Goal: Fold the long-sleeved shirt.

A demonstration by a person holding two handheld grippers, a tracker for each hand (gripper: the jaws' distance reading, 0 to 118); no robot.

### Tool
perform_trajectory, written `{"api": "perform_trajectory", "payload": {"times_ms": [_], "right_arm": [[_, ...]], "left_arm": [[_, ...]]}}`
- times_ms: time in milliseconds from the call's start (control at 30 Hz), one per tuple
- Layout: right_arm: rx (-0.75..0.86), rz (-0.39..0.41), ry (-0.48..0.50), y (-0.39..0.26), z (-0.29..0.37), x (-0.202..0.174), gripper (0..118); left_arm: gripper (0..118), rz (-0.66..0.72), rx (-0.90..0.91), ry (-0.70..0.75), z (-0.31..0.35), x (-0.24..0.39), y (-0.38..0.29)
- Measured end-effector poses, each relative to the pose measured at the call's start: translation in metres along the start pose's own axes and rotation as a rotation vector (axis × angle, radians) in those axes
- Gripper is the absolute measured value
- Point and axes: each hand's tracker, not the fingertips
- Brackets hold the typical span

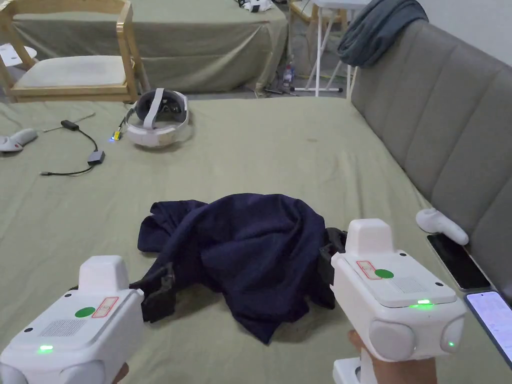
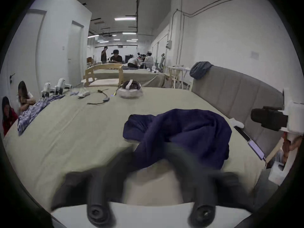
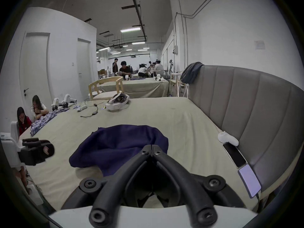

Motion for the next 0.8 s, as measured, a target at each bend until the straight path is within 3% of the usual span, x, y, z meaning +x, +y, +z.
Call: {"api": "perform_trajectory", "payload": {"times_ms": [33,67,133,200,267,333,400,500,533,600,633,700,800], "right_arm": [[-0.004,0.001,0.000,0.000,0.000,0.000,0],[-0.010,0.004,0.002,-0.001,-0.001,0.001,0],[-0.023,0.005,-0.002,-0.003,-0.002,0.002,0],[-0.044,-0.010,-0.001,-0.004,-0.004,0.006,0],[-0.052,-0.014,-0.009,-0.006,-0.004,0.010,0],[-0.065,-0.012,-0.026,-0.007,-0.007,0.017,0],[-0.080,-0.025,-0.044,-0.005,-0.011,0.028,0],[-0.110,-0.049,-0.035,0.003,-0.033,0.048,1],[-0.121,-0.052,-0.023,0.007,-0.044,0.053,19],[-0.220,-0.051,0.047,0.017,-0.083,0.060,82],[-0.243,-0.069,0.066,0.020,-0.100,0.061,107],[-0.298,-0.102,0.135,0.021,-0.146,0.064,106],[-0.435,-0.156,0.085,0.020,-0.199,0.059,70]], "left_arm": [[108,0.017,-0.068,0.018,-0.013,-0.002,0.002],[103,0.019,-0.013,0.027,-0.027,-0.001,-0.005],[103,0.054,-0.112,-0.013,-0.070,-0.002,-0.018],[99,0.030,-0.201,0.040,-0.088,-0.017,-0.006],[65,-0.019,-0.244,0.087,-0.118,-0.020,-0.015],[8,-0.072,-0.325,0.073,-0.148,-0.020,-0.028],[8,-0.034,-0.370,-0.045,-0.154,-0.021,-0.032],[7,-0.070,-0.337,-0.023,-0.148,-0.019,-0.034],[7,-0.068,-0.319,-0.021,-0.141,-0.020,-0.033],[7,-0.016,-0.327,-0.049,-0.128,-0.016,-0.020],[8,-0.002,-0.332,-0.054,-0.125,-0.016,-0.018],[8,-0.006,-0.306,-0.027,-0.117,-0.015,-0.013],[8,-0.015,-0.282,-0.036,-0.121,-0.035,-0.001]]}}
